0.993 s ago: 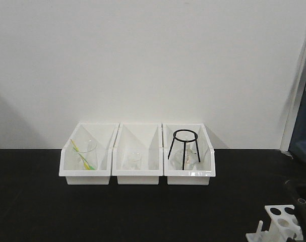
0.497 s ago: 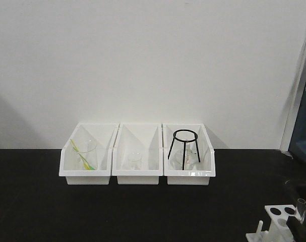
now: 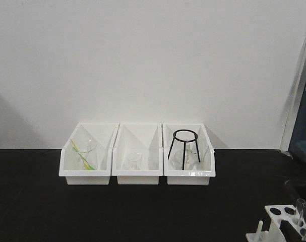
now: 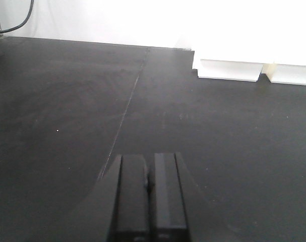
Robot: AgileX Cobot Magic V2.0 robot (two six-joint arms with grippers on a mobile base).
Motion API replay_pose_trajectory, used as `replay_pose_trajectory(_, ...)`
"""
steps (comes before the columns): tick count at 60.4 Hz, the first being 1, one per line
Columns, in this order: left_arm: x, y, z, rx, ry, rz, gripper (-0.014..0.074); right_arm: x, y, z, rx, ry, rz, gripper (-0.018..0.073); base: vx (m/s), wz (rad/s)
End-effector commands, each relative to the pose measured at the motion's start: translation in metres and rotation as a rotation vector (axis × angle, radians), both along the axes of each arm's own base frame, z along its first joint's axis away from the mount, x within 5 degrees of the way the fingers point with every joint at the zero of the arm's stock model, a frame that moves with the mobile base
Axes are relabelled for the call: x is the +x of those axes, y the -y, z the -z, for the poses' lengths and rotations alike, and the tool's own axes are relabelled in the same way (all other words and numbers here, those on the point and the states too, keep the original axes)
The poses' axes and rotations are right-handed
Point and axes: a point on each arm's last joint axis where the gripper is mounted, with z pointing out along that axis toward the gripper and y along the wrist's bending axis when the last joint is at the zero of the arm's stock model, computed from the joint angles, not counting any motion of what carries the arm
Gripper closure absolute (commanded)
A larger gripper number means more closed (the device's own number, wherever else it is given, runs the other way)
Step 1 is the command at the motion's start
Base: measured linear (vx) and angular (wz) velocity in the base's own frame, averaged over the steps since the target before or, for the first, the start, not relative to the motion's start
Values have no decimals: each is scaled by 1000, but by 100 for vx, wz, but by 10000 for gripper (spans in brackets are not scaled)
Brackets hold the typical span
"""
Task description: Flip and reinsert test tube from rack
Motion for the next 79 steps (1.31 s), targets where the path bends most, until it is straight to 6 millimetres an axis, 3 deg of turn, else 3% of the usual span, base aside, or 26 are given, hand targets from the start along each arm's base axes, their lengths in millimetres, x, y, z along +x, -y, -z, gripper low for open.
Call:
replay_pose_trajectory(1,1,1,-7,6,89,8,603,-2,1,-40,-6,299,8,36,0,0)
replay_pose_trajectory(11,1,1,-7,6,89,8,603,-12,-1,-73,-24,405,4,60,0,0)
replay_pose_trajectory(18,1,1,-7,6,89,8,603,-17,-3,-97,-36,412,-6,129,0,0)
replay_pose_trajectory(25,1,1,-7,6,89,8,603,-30,-7,-128,-88,395,-28,295,0,0)
replay_pose_trajectory(33,1,1,-7,6,89,8,603,-50,-9,-142,-114,270,-15,575,0,0)
replay_pose_trajectory(52,1,1,-7,6,89,8,603,-83,-15,-157,-187,292,-16,572,0,0)
replay_pose_trajectory(79,1,1,-7,6,89,8,603,-82,-18,-157,-184,291,-38,572,0,0)
